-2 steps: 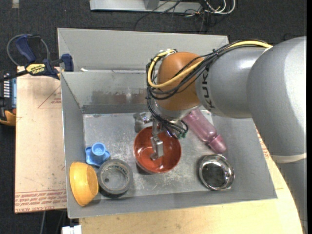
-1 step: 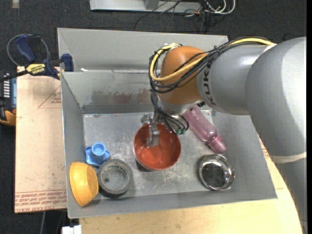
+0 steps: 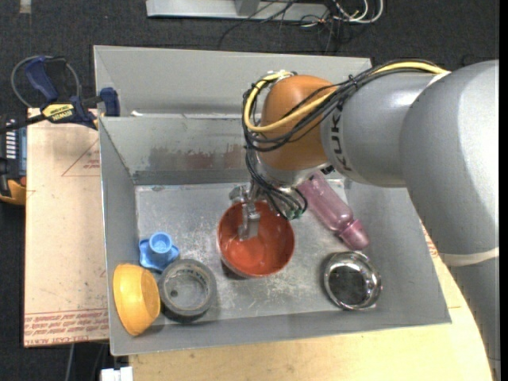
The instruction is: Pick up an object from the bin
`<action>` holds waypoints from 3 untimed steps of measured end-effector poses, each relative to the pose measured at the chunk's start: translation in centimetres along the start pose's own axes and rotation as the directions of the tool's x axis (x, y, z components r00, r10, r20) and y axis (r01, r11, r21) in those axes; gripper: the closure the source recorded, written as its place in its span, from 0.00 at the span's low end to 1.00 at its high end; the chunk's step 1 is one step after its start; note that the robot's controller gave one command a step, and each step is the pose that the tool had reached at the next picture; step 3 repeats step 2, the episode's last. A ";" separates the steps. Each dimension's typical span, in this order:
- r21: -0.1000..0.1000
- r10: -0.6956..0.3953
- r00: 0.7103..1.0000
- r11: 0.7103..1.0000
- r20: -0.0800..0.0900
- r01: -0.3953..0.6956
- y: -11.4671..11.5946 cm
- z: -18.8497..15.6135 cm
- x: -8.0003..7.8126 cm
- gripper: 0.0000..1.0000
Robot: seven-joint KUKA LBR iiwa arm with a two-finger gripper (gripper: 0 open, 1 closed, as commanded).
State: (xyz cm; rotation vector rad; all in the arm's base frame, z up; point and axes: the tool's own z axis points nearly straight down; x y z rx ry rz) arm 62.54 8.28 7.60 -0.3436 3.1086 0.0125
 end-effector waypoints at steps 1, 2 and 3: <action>0.000 -0.001 1.000 1.000 -0.010 0.001 0.1 -3.0 0.4 1.00; 0.000 -0.001 1.000 1.000 -0.010 0.001 0.1 -7.6 0.2 1.00; 0.000 -0.001 1.000 1.000 -0.010 0.001 0.1 -7.6 0.2 1.00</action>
Offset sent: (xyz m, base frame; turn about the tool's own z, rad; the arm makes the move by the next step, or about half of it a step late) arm -0.0030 -0.0002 0.0996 -0.0002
